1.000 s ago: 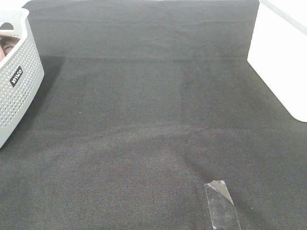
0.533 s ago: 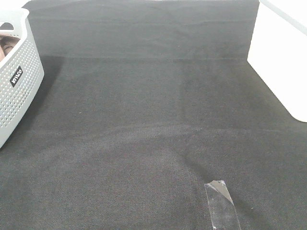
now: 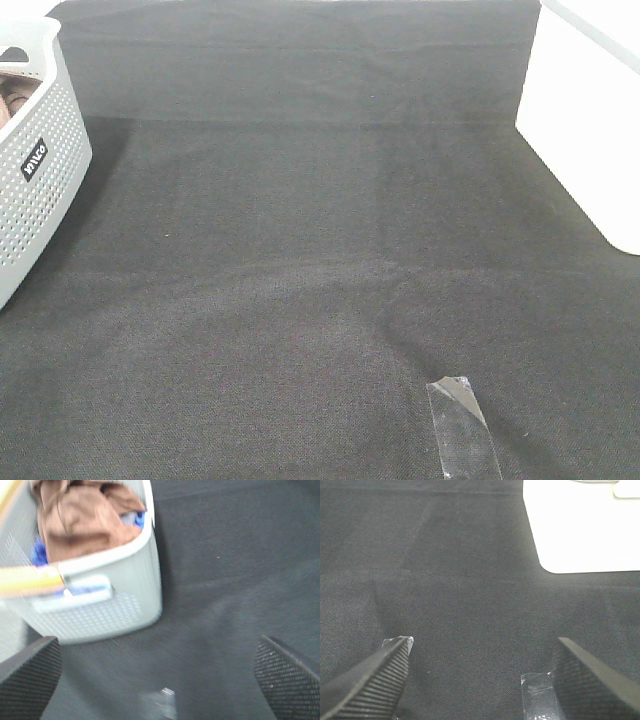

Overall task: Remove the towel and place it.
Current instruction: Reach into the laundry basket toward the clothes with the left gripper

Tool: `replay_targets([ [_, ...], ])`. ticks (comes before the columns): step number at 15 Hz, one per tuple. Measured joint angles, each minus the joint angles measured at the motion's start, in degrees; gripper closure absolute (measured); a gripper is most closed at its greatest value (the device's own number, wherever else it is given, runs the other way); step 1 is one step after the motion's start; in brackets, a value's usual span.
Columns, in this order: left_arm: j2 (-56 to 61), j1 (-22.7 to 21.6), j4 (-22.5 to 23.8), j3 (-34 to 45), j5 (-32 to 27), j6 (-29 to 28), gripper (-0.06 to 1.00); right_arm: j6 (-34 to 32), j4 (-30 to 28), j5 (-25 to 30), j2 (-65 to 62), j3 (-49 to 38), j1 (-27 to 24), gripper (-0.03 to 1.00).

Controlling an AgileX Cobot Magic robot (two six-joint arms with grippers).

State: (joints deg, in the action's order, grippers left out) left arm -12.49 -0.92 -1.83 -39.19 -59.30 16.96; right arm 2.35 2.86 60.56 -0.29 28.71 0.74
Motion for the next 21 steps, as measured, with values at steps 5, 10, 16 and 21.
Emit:
replay_targets([
  [5, -23.8, 0.0, 2.4, -17.2, 3.7, 20.6, -0.05, 0.0, 0.0, 0.0, 0.0, 0.0, 0.0, 0.22],
  [10, -52.0, 0.0, 14.5, -35.9, 3.4, 31.8, -0.05, 0.0, 0.0, 0.0, 0.0, 0.0, 0.0, 0.22],
  [16, -77.2, -4.0, 24.5, -43.8, 2.2, 38.8, -0.03, 0.0, 0.0, 0.0, 0.0, 0.0, 0.0, 0.22],
  [21, -93.5, -11.2, 22.0, -48.4, 4.4, 44.4, -0.03, 0.0, 0.0, 0.0, 0.0, 0.0, 0.0, 0.22],
])
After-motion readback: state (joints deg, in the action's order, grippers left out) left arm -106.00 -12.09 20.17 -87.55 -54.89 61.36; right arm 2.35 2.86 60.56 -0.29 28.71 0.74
